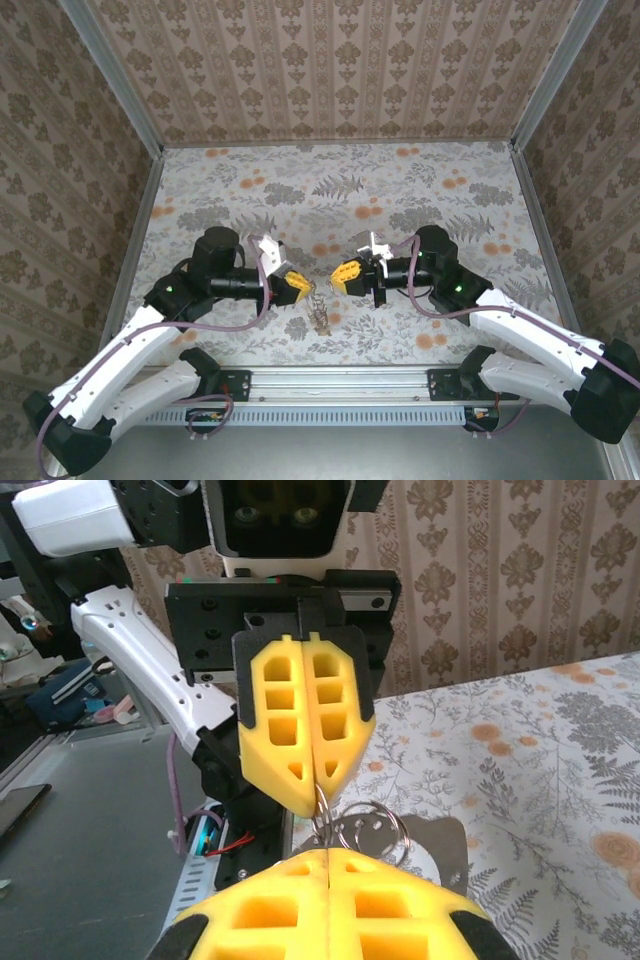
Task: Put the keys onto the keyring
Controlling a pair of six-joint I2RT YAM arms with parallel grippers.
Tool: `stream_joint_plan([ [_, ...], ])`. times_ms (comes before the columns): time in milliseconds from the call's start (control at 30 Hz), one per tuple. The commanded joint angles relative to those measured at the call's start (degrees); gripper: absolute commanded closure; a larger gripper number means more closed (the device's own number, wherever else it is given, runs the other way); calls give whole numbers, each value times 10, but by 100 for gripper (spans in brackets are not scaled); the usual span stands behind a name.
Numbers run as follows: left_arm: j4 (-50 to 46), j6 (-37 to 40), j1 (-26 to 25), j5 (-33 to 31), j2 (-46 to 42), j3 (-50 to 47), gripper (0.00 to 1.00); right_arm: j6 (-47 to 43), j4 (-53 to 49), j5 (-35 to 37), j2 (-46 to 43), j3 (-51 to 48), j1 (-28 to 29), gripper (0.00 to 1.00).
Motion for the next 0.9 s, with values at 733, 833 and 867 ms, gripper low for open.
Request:
stream_joint_plan([
  [733,60,16,-4,76,23,12,100,30,103,-25,31,12,19,100],
  [833,63,14,-4,84,26,12,100,33,113,-24,34,13,19,100],
  [867,65,13,-4,87,28,12,100,36,119,-23,36,12,20,100],
])
